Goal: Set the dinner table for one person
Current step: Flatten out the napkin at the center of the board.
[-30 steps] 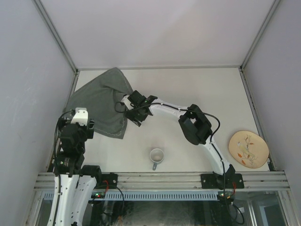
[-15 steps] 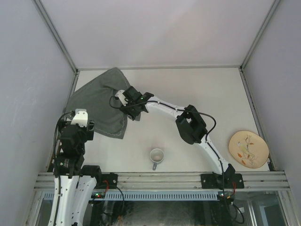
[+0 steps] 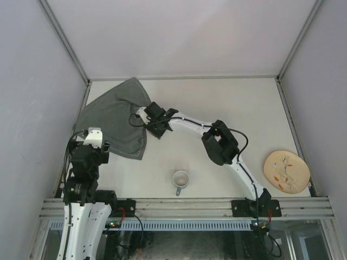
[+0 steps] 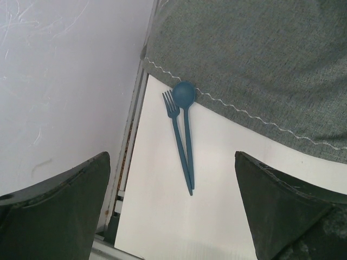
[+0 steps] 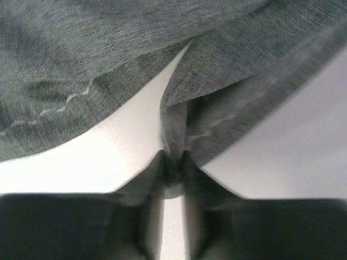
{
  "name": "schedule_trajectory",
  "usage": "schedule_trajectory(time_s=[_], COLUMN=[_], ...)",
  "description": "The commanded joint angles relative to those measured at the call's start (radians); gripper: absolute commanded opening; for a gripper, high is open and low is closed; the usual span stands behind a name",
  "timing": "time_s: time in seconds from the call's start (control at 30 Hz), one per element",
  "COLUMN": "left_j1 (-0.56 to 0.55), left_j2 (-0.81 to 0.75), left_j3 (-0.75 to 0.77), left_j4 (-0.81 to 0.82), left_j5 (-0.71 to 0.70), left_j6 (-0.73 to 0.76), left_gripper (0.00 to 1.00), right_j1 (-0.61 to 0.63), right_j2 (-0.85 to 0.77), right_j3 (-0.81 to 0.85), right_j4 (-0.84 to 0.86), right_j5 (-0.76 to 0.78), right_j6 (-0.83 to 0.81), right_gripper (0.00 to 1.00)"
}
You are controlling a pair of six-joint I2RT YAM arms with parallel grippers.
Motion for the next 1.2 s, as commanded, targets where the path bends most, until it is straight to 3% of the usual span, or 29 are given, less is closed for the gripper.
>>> schedule_trajectory(time_s=[0.0, 0.17, 0.33, 0.5, 0.7, 0.83, 1.17], left_j1=[0.009, 0.01, 0.008, -0.034, -0.265, -0.386, -0.657], left_j2=[0.005, 0.022, 0.045, 0.237, 0.514, 0.648, 0.68], left_j3=[-0.003, 0.011, -0.005, 0.01, -0.006, -0.014, 0.011], left_j4=[0.032, 0.027, 0.046, 0.21, 0.456, 0.537, 0.434], left_j5=[0.008, 0.039, 0.256, 0.365, 0.331, 0.299, 0.312], left_j6=[-0.017, -0.037, -0.011, -0.015, 0.129, 0.14, 0.071], left_gripper=[1.0, 1.0, 1.0, 1.0, 1.0, 1.0, 1.0], right_j1=[-0.017, -0.041, -0.09, -0.191, -0.309, -0.389, -0.49], right_j2=[0.022, -0.048, -0.245, -0.467, -0.622, -0.656, -0.632], right_j3=[0.038, 0.027, -0.052, -0.159, -0.279, -0.298, -0.3], right_j4=[-0.019, -0.061, -0.106, -0.136, -0.141, -0.165, -0.17], right_j5=[-0.016, 0.011, 0.061, 0.057, 0.021, -0.035, -0.059], right_j6=[0.014, 0.005, -0.028, -0.027, -0.041, -0.032, -0.042], right_gripper=[0.0, 0.0, 0.0, 0.0, 0.0, 0.0, 0.0])
